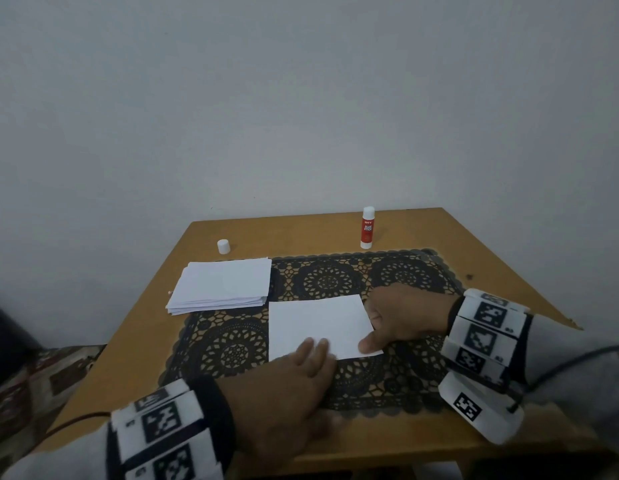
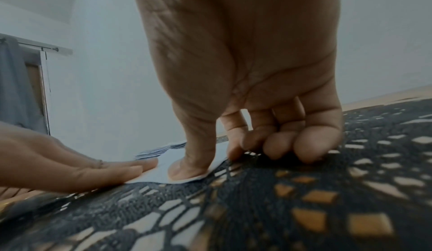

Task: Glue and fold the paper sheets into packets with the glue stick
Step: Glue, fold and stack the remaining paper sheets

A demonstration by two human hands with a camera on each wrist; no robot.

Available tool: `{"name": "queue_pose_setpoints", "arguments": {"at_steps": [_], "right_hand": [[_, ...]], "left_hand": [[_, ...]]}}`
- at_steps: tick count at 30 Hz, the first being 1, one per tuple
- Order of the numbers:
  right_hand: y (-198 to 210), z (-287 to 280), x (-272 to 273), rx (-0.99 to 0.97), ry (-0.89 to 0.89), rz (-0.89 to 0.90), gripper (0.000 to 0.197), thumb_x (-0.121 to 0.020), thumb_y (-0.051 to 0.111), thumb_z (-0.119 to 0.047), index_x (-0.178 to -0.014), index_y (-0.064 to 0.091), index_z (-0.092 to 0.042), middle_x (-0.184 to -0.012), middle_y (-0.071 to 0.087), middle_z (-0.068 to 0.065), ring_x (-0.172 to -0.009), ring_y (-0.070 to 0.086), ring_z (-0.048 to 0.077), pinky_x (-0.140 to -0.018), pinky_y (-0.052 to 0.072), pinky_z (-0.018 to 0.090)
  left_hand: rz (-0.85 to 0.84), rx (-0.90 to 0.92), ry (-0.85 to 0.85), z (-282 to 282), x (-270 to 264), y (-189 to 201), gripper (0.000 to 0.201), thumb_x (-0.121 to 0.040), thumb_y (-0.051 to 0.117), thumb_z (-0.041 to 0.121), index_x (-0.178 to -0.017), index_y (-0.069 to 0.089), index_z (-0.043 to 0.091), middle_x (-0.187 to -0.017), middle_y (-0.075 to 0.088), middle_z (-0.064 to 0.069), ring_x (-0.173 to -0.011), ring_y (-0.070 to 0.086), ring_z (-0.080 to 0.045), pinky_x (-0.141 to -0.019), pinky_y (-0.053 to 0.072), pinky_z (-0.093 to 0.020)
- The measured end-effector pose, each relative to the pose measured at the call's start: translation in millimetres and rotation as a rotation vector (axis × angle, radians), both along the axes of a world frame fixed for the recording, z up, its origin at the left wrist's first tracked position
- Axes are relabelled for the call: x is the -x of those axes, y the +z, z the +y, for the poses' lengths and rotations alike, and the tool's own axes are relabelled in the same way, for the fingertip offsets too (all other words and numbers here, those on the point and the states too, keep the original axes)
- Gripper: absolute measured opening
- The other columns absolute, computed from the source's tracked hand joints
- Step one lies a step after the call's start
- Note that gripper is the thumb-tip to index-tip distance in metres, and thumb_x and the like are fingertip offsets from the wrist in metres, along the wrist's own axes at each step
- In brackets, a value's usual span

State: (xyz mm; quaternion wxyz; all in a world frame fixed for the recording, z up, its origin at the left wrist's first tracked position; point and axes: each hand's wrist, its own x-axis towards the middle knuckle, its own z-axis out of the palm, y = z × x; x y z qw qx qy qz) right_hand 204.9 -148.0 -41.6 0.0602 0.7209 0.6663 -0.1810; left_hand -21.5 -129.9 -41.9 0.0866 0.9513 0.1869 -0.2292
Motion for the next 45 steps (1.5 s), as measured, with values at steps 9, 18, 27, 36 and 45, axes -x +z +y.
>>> {"name": "queue_pose_setpoints", "arguments": {"at_steps": [9, 18, 27, 36, 45], "right_hand": [[2, -3, 1, 0.017, -0.017, 0.04, 0.05, -0.083, 0.072, -0.047, -0.058, 0.044, -0.014, -0.057, 0.046, -0.001, -0.05, 0.037, 0.014, -0.053, 0.028, 0.026], [1, -10, 9, -0.044, -0.061, -0.092, 0.047, -0.08, 0.07, -0.056, -0.077, 0.052, -0.013, -0.074, 0.056, 0.002, -0.065, 0.049, 0.017, -0.06, 0.038, 0.031], [-5, -24, 64, 0.137, 0.248, -0.133, 0.076, -0.103, 0.032, -0.047, -0.154, -0.008, -0.006, -0.161, -0.016, 0.012, -0.149, -0.012, 0.028, -0.122, 0.005, 0.042], [-6, 3, 51, 0.165, 0.219, -0.141, 0.087, -0.098, 0.03, -0.059, -0.153, -0.011, -0.006, -0.161, -0.018, 0.011, -0.149, -0.014, 0.027, -0.122, 0.006, 0.043], [6, 18, 55, 0.144, 0.176, -0.136, 0.078, -0.101, 0.029, -0.053, -0.155, -0.002, -0.006, -0.163, -0.009, 0.01, -0.15, -0.006, 0.03, -0.121, 0.012, 0.044]], "left_hand": [[0.144, -0.043, 0.153, 5, 19, -3, 0.094, -0.085, 0.013, 0.074, -0.144, -0.026, 0.013, -0.15, -0.034, -0.006, -0.14, -0.029, -0.02, -0.114, -0.012, -0.031], [0.12, -0.08, 0.242, 43, -17, 6, 0.087, -0.094, 0.021, 0.063, -0.149, -0.014, 0.007, -0.156, -0.021, -0.013, -0.146, -0.015, -0.023, -0.12, 0.002, -0.038], [0.09, -0.043, 0.247, 54, -17, 5, 0.07, -0.102, 0.029, 0.038, -0.15, -0.013, 0.009, -0.157, -0.02, -0.01, -0.146, -0.013, -0.02, -0.119, 0.003, -0.036], [0.075, -0.048, 0.241, 55, -16, 4, 0.07, -0.101, 0.032, 0.033, -0.151, -0.012, 0.011, -0.158, -0.019, -0.009, -0.147, -0.012, -0.02, -0.119, 0.004, -0.036], [0.071, -0.052, 0.239, 55, -16, 10, 0.069, -0.099, 0.034, 0.023, -0.151, -0.009, 0.011, -0.158, -0.015, -0.009, -0.147, -0.007, -0.018, -0.118, 0.004, -0.03]]}}
